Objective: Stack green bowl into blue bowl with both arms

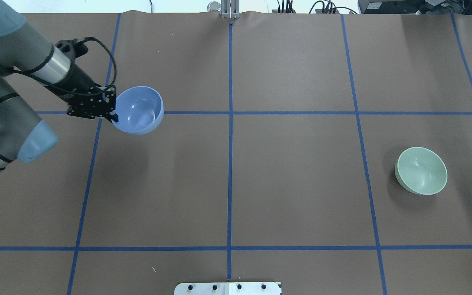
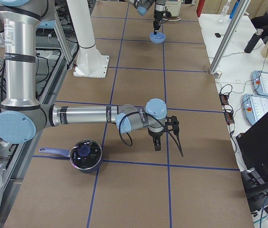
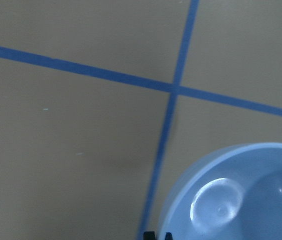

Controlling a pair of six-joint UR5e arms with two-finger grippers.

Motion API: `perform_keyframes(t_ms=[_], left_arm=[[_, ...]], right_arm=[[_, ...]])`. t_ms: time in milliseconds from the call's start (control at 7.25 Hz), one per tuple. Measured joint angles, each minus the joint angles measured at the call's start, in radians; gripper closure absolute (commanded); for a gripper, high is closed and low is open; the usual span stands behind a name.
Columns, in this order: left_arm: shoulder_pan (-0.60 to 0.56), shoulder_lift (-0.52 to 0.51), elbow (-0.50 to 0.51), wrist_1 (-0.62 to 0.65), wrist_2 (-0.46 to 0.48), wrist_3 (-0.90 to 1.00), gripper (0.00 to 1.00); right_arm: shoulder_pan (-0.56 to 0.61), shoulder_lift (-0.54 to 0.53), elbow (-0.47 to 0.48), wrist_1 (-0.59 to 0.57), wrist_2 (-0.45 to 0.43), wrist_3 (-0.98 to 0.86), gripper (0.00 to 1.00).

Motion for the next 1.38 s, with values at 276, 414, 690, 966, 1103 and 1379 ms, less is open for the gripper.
perform_keyframes(t_ms=[276, 414, 690, 966, 1103, 1379], left_arm=[[0.089, -0.108, 0.035, 0.052, 0.093, -0.064, 0.88], [0.123, -0.165, 0.074, 0.058, 0.126, -0.099, 0.88], [0.189, -0.271, 0.166, 0.056, 0.191, -0.157, 0.88], [0.235, -0.333, 0.224, 0.045, 0.226, -0.177, 0.87], [0.248, -0.343, 0.242, 0.029, 0.234, -0.179, 0.86], [0.261, -0.348, 0.27, -0.012, 0.248, -0.179, 0.79]], right_arm=[[-0.023, 0.015, 0.001, 0.001, 0.005, 0.004, 0.0], [-0.036, 0.016, 0.003, 0.003, 0.007, 0.005, 0.0], [-0.055, 0.016, 0.003, 0.004, 0.01, 0.006, 0.0], [-0.071, 0.016, 0.001, 0.004, 0.01, 0.006, 0.0], [-0.079, 0.016, 0.001, 0.004, 0.009, 0.006, 0.0], [-0.113, 0.015, 0.006, 0.036, 0.01, 0.004, 0.0]])
